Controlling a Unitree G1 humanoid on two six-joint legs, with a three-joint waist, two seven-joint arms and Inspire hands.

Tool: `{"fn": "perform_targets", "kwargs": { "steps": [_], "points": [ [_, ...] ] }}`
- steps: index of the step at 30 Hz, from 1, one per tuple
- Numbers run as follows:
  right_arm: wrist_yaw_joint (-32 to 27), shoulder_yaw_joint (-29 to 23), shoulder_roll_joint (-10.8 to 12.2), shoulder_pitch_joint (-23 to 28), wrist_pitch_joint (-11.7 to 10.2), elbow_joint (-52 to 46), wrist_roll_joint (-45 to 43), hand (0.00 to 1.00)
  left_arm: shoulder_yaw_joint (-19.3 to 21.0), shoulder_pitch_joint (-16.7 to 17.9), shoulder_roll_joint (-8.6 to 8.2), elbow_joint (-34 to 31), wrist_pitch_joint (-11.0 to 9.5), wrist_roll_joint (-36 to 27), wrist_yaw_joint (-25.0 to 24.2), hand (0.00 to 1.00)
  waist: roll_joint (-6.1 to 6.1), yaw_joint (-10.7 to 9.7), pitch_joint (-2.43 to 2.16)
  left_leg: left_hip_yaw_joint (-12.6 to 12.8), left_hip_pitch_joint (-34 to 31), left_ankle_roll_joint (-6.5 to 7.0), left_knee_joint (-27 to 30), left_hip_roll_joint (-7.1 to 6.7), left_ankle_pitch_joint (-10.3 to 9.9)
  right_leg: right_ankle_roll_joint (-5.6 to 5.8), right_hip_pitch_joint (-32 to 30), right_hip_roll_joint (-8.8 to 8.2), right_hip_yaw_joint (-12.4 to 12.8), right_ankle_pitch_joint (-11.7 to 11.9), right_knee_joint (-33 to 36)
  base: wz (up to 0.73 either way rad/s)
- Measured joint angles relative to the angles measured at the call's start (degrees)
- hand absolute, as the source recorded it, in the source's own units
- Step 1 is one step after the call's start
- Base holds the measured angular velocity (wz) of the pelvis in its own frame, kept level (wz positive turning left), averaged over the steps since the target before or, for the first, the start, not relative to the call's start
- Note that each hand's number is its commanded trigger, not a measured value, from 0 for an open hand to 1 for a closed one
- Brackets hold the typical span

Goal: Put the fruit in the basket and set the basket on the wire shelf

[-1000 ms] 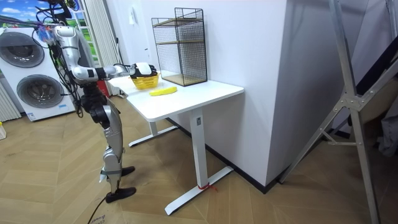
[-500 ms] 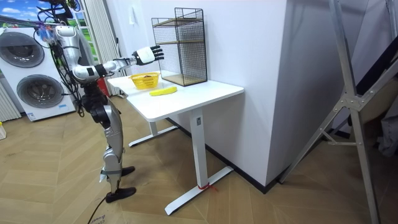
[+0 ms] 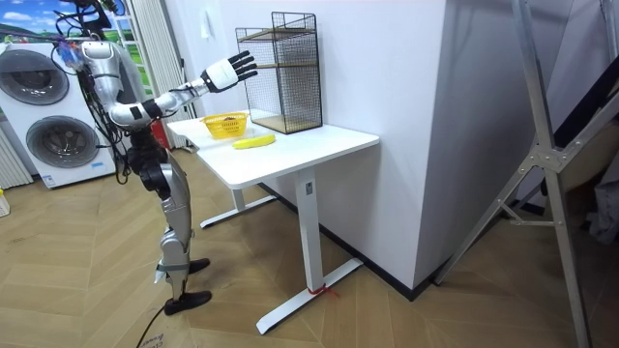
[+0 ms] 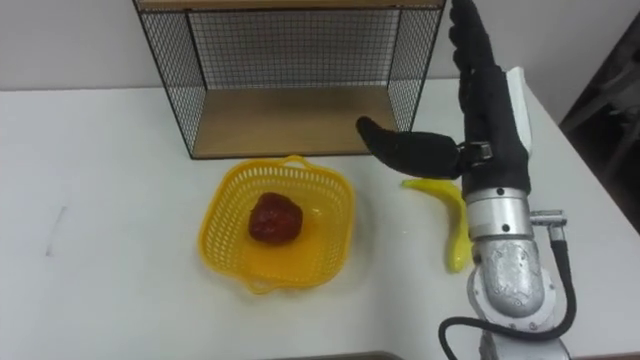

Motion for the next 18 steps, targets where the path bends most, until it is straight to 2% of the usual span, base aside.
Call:
{"fn": "perform_targets", "kwargs": {
  "steps": [7, 10, 16, 18],
  "points": [
    [-4.6, -4.38, -0.75, -0.29, 0.36, 10.59, 0.22, 0.0, 0.75, 0.22, -0.07, -1.13, 2.88, 0.0, -0.5, 0.0, -0.99, -0.75, 0.09, -0.45, 0.28, -0.01, -0.38, -0.08, 0.11, 0.0, 0.38, -0.05, -0.06, 0.0, -0.08, 0.0],
    [-6.0, -5.43, -1.0, -0.52, 1.5, 13.14, 0.42, 0.0, 0.73, 0.02, -0.04, -1.46, 3.64, -0.02, -0.5, 0.0, -1.4, -0.77, 0.3, -0.51, 0.24, -0.02, -0.41, -0.07, 0.12, 0.0, 0.31, -0.04, -0.11, -0.01, -0.08, 0.0],
    [-7.43, -4.83, -2.84, -2.52, 1.64, 20.32, 0.43, 0.0, 0.66, 0.23, 0.02, -4.44, 4.74, -0.06, -0.51, 0.0, -2.13, -0.24, 0.38, -0.38, -0.08, -0.05, -0.43, -0.02, 0.14, 0.0, -0.64, -0.01, -0.06, 0.0, 0.0, 0.0],
    [-7.06, -4.11, -3.69, -3.22, 2.44, 24.34, 0.36, 0.0, 0.66, 0.38, 0.03, -4.67, 5.32, -0.01, -0.51, 0.0, -2.54, -0.21, 0.21, -0.44, -0.09, -0.05, -0.48, -0.03, 0.14, 0.0, -0.7, -0.02, -0.13, -0.01, 0.01, 0.0]
  ]
}}
